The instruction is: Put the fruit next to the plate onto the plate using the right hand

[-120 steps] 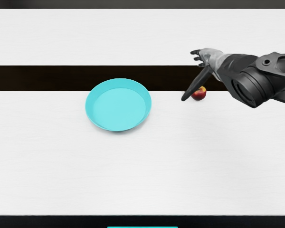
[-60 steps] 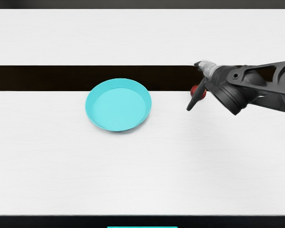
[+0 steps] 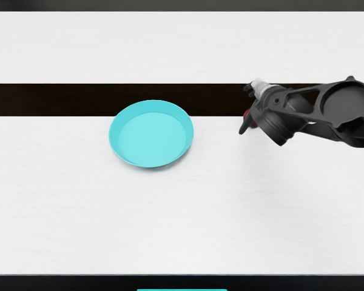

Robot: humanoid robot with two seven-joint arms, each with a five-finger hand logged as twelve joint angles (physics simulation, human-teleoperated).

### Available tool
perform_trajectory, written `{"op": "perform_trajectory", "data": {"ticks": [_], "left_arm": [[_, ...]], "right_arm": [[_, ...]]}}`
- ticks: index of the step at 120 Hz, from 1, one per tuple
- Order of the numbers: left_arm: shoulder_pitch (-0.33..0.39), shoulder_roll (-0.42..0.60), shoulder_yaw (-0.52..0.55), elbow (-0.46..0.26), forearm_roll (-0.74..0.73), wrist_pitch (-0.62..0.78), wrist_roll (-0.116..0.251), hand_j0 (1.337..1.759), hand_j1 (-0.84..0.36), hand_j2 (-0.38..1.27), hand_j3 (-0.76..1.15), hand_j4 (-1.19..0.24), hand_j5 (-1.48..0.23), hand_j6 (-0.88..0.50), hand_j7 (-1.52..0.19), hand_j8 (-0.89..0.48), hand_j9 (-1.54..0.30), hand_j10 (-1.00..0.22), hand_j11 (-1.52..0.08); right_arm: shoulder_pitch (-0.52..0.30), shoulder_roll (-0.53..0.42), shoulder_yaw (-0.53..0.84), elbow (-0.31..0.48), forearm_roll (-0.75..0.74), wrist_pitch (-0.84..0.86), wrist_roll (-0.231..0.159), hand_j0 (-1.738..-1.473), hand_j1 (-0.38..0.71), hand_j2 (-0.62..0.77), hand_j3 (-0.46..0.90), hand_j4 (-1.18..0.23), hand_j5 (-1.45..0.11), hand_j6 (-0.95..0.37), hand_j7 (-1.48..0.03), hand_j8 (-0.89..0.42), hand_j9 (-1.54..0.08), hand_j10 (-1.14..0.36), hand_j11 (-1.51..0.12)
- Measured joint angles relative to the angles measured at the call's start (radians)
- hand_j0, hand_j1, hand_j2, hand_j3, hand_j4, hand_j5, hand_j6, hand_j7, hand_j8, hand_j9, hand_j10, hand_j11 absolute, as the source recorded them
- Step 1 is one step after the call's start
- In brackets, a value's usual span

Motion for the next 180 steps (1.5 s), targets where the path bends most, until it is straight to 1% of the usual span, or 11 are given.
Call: {"op": "perform_trajectory", "data": {"ticks": [36, 72, 86, 106, 117, 138, 154, 180], "left_arm": [[0.000, 0.000, 0.000, 0.000, 0.000, 0.000, 0.000, 1.658, 0.07, 0.05, 0.00, -0.23, -0.30, -0.23, -0.30, -0.23, -0.30, -0.23, -0.30], [0.000, 0.000, 0.000, 0.000, 0.000, 0.000, 0.000, 1.658, 0.07, 0.05, 0.00, -0.23, -0.30, -0.23, -0.30, -0.23, -0.30, -0.23, -0.30], [0.000, 0.000, 0.000, 0.000, 0.000, 0.000, 0.000, 1.658, 0.07, 0.05, 0.00, -0.23, -0.30, -0.23, -0.30, -0.23, -0.30, -0.23, -0.30], [0.000, 0.000, 0.000, 0.000, 0.000, 0.000, 0.000, 1.658, 0.07, 0.05, 0.00, -0.23, -0.30, -0.23, -0.30, -0.23, -0.30, -0.23, -0.30], [0.000, 0.000, 0.000, 0.000, 0.000, 0.000, 0.000, 1.658, 0.07, 0.05, 0.00, -0.23, -0.30, -0.23, -0.30, -0.23, -0.30, -0.23, -0.30], [0.000, 0.000, 0.000, 0.000, 0.000, 0.000, 0.000, 1.658, 0.07, 0.05, 0.00, -0.23, -0.30, -0.23, -0.30, -0.23, -0.30, -0.23, -0.30], [0.000, 0.000, 0.000, 0.000, 0.000, 0.000, 0.000, 1.658, 0.07, 0.05, 0.00, -0.23, -0.30, -0.23, -0.30, -0.23, -0.30, -0.23, -0.30], [0.000, 0.000, 0.000, 0.000, 0.000, 0.000, 0.000, 1.658, 0.07, 0.05, 0.00, -0.23, -0.30, -0.23, -0.30, -0.23, -0.30, -0.23, -0.30]], "right_arm": [[-0.034, 0.063, -0.019, -0.138, -0.043, 0.000, 0.000, -1.658, -0.04, -0.05, 0.00, -0.26, -0.34, -0.26, -0.34, -0.26, -0.34, -0.26, -0.34], [-0.097, 0.111, -0.019, -0.202, -0.075, 0.000, 0.000, -1.658, -0.01, -0.05, 0.00, -0.28, -0.36, -0.28, -0.36, -0.28, -0.36, -0.28, -0.36], [-0.123, 0.140, -0.018, -0.251, -0.085, 0.000, 0.000, -1.658, -0.01, -0.06, 0.00, -0.28, -0.37, -0.29, -0.37, -0.28, -0.37, -0.28, -0.37], [-0.142, 0.163, -0.016, -0.292, -0.089, 0.000, 0.000, -1.658, 0.00, -0.06, 0.00, -0.29, -0.38, -0.29, -0.38, -0.29, -0.38, -0.29, -0.38], [-0.152, 0.184, -0.014, -0.321, -0.090, 0.000, 0.000, -1.658, 0.02, -0.06, 0.00, -0.31, -0.40, -0.31, -0.40, -0.31, -0.40, -0.31, -0.40], [-0.165, 0.197, -0.013, -0.351, -0.090, 0.000, 0.000, -1.658, 0.06, -0.07, 0.00, -0.34, -0.44, -0.34, -0.44, -0.34, -0.44, -0.34, -0.44], [-0.187, 0.226, -0.013, -0.404, -0.090, 0.000, 0.000, -1.658, 0.08, -0.07, 0.00, -0.36, -0.47, -0.36, -0.47, -0.36, -0.47, -0.36, -0.47], [-0.205, 0.239, -0.012, -0.433, -0.092, 0.000, 0.000, -1.658, 0.16, -0.08, 0.00, -0.43, -0.55, -0.43, -0.56, -0.42, -0.56, -0.43, -0.56]]}}
